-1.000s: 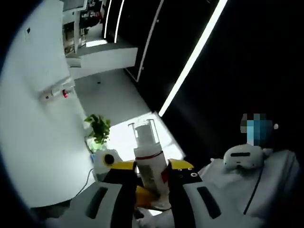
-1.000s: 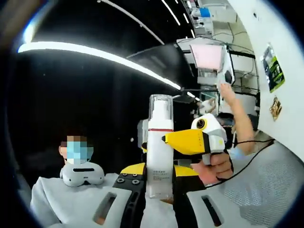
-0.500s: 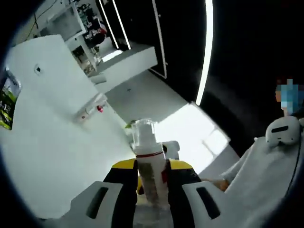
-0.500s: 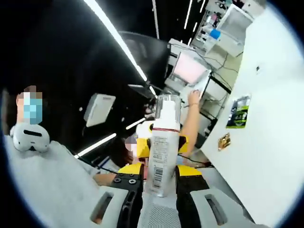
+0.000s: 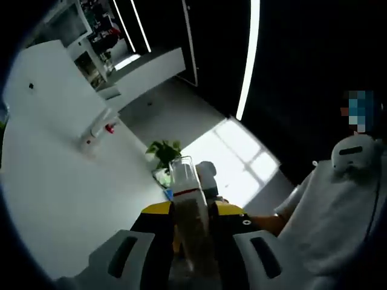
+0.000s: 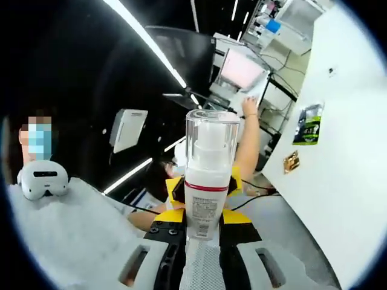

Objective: Arrange the skincare products in the storage area until every visible bottle or jar stands upright without overlapping.

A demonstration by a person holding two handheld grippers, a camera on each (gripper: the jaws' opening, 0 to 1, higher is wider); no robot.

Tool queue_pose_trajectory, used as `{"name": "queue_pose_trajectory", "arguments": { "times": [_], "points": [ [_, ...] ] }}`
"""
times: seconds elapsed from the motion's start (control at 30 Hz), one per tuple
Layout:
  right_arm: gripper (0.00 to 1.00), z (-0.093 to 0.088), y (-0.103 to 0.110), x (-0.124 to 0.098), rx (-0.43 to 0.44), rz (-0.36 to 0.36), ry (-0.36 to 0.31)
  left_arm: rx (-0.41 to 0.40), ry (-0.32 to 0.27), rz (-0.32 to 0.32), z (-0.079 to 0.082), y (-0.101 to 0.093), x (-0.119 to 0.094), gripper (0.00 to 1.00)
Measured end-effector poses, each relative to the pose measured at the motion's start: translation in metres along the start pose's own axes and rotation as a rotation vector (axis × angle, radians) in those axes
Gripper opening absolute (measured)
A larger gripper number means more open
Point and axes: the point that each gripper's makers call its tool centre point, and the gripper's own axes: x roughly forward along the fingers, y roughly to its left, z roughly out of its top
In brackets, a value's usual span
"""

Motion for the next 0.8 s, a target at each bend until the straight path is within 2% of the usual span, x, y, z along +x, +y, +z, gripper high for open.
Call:
{"name": "queue_pose_trajectory", "arguments": {
  "times": [0.03,0.13,0.17,0.23,0.27,0.33,0.4,0.47,0.53,0.57,0.6,0.63,0.7,0.8],
  "points": [
    [0.14,-0.004,0.002,0.0,-0.001,0.008,0.02,-0.044,0.012,-0.011,-0.003,-0.003,0.0,0.21],
    [0.14,-0.005,0.0,-0.001,-0.012,-0.007,0.023,-0.04,0.025,-0.005,-0.005,0.0,0.001,0.2],
    [0.14,-0.007,-0.003,-0.001,-0.006,-0.018,0.02,-0.029,0.039,0.013,-0.006,0.003,-0.002,0.2],
    [0.15,-0.006,-0.011,-0.001,-0.049,-0.058,0.004,-0.018,0.043,0.045,-0.007,0.008,-0.004,0.19],
    [0.15,-0.002,-0.016,-0.002,-0.076,-0.085,-0.026,-0.004,0.035,0.073,-0.004,0.013,-0.006,0.18],
    [0.16,0.001,-0.018,-0.005,-0.067,-0.1,-0.055,0.027,0.005,0.116,0.002,0.02,-0.01,0.18],
    [0.24,0.006,-0.017,-0.011,-0.063,-0.101,-0.082,0.075,-0.006,0.176,0.006,0.029,-0.013,0.18],
    [0.28,0.01,-0.019,-0.02,-0.074,-0.124,-0.106,0.105,0.009,0.228,0.005,0.037,-0.016,0.18],
    [0.25,0.014,-0.029,-0.029,-0.076,-0.193,-0.119,0.144,0.026,0.273,0.003,0.042,-0.016,0.18],
    [0.24,0.021,-0.036,-0.036,-0.119,-0.252,-0.135,0.176,0.046,0.304,0.001,0.046,-0.016,0.18],
    [0.26,0.026,-0.037,-0.038,-0.152,-0.274,-0.15,0.199,0.061,0.322,-0.001,0.048,-0.017,0.18],
    [0.27,0.033,-0.035,-0.04,-0.167,-0.294,-0.177,0.231,0.082,0.35,-0.003,0.05,-0.016,0.18],
    [0.28,0.042,-0.037,-0.038,-0.143,-0.31,-0.227,0.279,0.117,0.43,-0.006,0.057,-0.018,0.18],
    [0.27,0.042,-0.043,-0.03,-0.135,-0.334,-0.224,0.418,0.171,0.473,-0.009,0.057,-0.017,0.18]
  ]
}}
